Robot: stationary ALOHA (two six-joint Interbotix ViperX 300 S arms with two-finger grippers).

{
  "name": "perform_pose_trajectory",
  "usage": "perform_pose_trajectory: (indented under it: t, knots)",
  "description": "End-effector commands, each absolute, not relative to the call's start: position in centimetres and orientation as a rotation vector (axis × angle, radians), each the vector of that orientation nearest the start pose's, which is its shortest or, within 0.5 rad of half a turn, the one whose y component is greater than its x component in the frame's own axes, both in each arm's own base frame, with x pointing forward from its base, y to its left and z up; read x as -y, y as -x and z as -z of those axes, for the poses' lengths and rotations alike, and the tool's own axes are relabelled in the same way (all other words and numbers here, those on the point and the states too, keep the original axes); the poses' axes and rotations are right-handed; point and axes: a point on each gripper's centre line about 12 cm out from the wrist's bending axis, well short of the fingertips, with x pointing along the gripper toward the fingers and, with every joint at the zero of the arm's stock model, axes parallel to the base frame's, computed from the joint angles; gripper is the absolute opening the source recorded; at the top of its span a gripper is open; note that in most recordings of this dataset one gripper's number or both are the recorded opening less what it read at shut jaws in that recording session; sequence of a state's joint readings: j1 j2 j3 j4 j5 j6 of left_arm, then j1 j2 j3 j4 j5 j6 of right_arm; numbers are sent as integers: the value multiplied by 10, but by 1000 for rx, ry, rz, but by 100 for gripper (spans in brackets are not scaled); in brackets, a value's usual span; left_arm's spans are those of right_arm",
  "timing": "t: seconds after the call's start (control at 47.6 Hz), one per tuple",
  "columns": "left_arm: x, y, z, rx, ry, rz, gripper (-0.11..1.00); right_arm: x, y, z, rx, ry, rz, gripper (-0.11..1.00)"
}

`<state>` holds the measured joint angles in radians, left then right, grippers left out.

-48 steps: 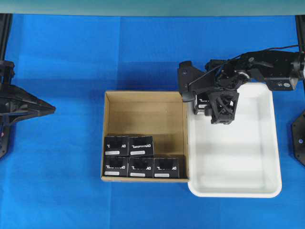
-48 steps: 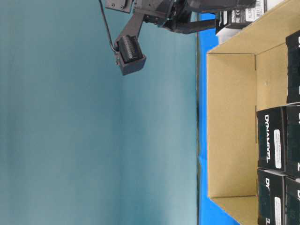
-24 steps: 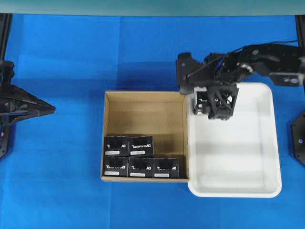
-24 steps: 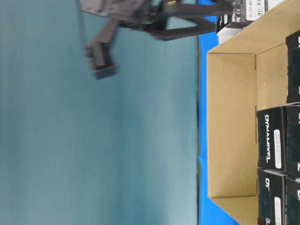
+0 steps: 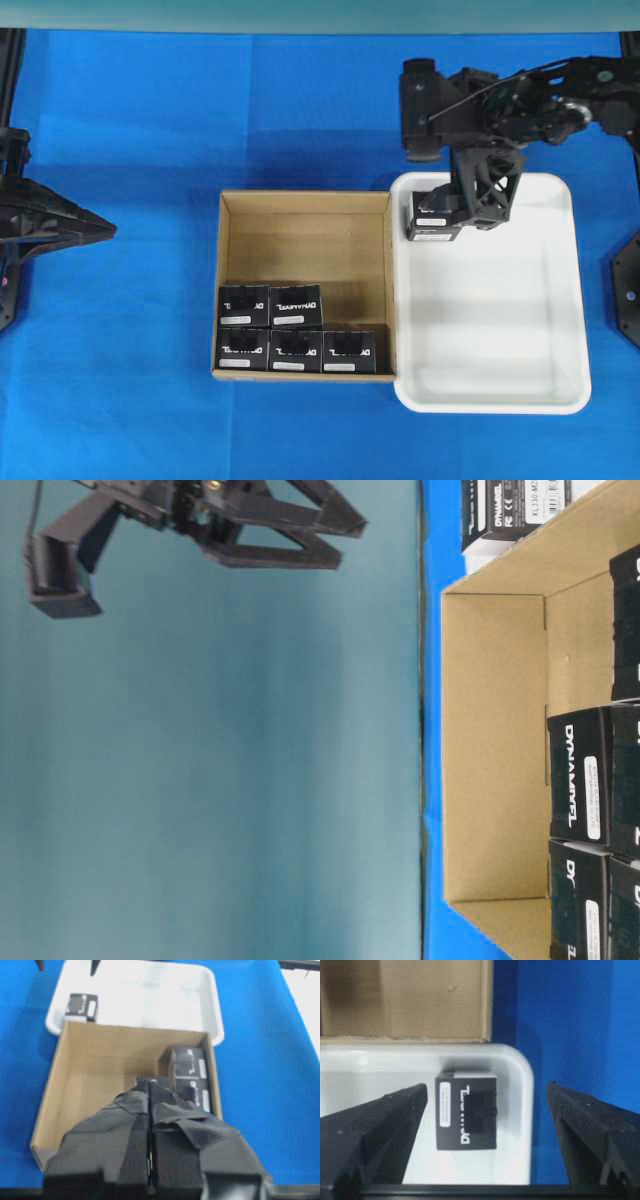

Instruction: Pick the box from inside the cardboard box.

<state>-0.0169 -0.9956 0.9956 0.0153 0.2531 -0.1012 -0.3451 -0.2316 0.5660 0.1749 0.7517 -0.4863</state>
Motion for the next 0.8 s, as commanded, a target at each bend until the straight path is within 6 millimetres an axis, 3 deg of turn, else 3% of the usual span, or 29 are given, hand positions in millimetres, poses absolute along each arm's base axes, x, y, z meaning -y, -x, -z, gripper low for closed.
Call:
perform_pose_trajectory:
  t: [0.0,0.777]
  knots:
    - [3,-197,-319,-232,82,4,-5,97,-313,-244,-1030,81,22,96]
    - [3,-197,-317,-241,80,4,-5,85,-287,-275,-896,10,95,96]
